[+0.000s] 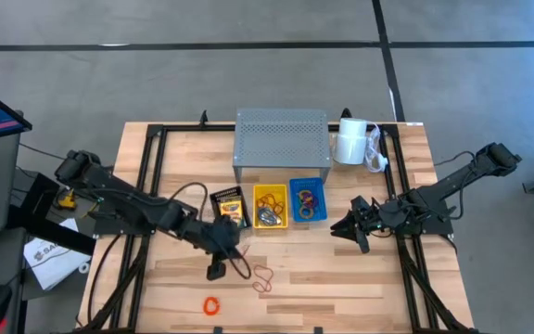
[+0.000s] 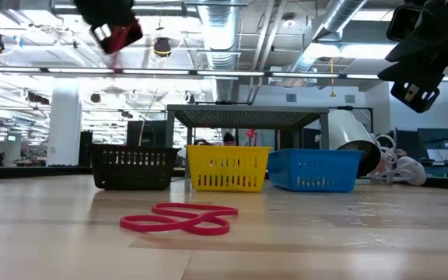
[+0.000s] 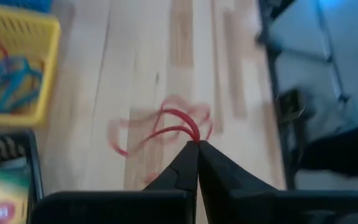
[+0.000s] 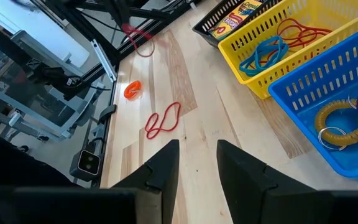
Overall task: Pick & Place Office Desk Supplies
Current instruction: Put the red rubber band into the yellow basket
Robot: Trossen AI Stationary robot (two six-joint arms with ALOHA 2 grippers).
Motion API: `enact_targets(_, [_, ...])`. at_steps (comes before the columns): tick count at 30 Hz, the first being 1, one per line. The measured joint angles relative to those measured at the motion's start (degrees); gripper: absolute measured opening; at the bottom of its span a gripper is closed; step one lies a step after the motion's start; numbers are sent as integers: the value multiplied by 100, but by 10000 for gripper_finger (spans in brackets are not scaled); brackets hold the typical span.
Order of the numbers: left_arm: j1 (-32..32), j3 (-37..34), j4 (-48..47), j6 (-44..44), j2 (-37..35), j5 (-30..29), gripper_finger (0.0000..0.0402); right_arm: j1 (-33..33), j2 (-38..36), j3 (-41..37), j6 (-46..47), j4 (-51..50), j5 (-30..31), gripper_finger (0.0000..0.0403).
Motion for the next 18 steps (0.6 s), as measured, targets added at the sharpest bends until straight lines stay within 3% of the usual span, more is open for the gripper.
enact_targets(9, [849,7,667,476,-165,-6,0,0,2,0,-1,0,0,106])
enact_targets(18, [2164,7,751,1001,-153,270,0,0,1,0,0,0,0,106])
